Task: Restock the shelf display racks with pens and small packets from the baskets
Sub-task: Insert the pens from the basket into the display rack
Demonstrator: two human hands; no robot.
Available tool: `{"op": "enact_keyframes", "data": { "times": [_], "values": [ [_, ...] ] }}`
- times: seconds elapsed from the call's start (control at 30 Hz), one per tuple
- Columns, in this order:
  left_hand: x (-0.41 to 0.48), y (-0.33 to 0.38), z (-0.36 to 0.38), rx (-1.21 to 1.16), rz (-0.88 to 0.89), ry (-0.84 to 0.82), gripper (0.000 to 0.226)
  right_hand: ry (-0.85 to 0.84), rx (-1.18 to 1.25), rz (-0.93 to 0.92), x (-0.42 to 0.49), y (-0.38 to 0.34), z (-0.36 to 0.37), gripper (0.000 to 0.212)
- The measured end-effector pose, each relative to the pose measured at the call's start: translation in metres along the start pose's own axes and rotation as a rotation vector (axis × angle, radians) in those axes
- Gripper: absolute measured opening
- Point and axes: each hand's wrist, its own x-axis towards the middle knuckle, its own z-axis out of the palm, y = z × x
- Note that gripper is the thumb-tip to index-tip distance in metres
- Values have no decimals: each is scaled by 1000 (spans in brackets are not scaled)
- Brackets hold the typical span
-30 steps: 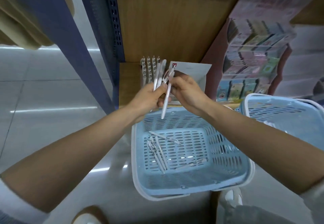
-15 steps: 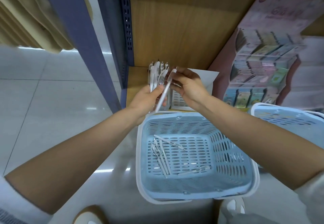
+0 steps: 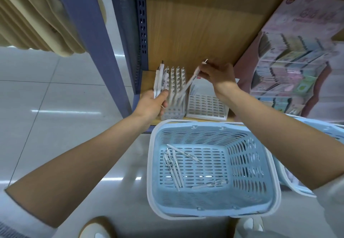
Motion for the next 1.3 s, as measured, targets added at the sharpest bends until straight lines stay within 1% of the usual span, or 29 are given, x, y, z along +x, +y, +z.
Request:
{"op": "enact_keyframes", "data": {
  "times": [0.07, 0.13, 0.17, 0.2, 0.27, 0.4, 0.53, 0.63, 0.8, 0.9, 0.97, 1.1, 1.17, 1.3],
  "values": [
    [1, -2, -1, 3, -13, 7, 21, -5, -162, -15, -3, 13, 3, 16],
    [4, -5, -3, -2, -36, 7, 34, -77, -361, -63, -9, 32, 9, 16],
    [5, -6, -4, -2, -47, 0, 39, -113, -417, -94, -11, 40, 11, 18],
    [6, -7, -5, -6, -57, -9, 42, -129, -439, -122, -13, 47, 12, 19],
    [7, -5, -5, -54, -76, -26, 41, -125, -473, -171, -14, 57, 11, 22],
    [7, -1, -5, -117, -99, -39, 41, -173, -604, -277, -17, 69, 2, 20],
    [9, -1, -4, -112, -103, -44, 39, -138, -617, -298, -15, 69, -3, 22],
    [10, 0, -5, -99, -101, -29, 40, -115, -541, -278, -11, 63, -2, 22],
    [7, -2, -8, -117, -120, -13, 40, -196, -436, -313, -17, 52, 12, 18],
    [5, -5, -11, -138, -119, -5, 40, -203, -390, -308, -16, 50, 23, 17],
    [5, -7, -12, -146, -122, 4, 40, -213, -420, -325, -13, 56, 28, 18],
    [2, -9, -12, -139, -132, 11, 39, -264, -561, -345, -9, 76, 35, 18],
    [1, -10, -12, -120, -143, 16, 39, -257, -610, -355, -8, 79, 38, 18],
    [1, -11, -14, -116, -150, 26, 40, -249, -635, -365, -3, 75, 42, 18]
  ]
}}
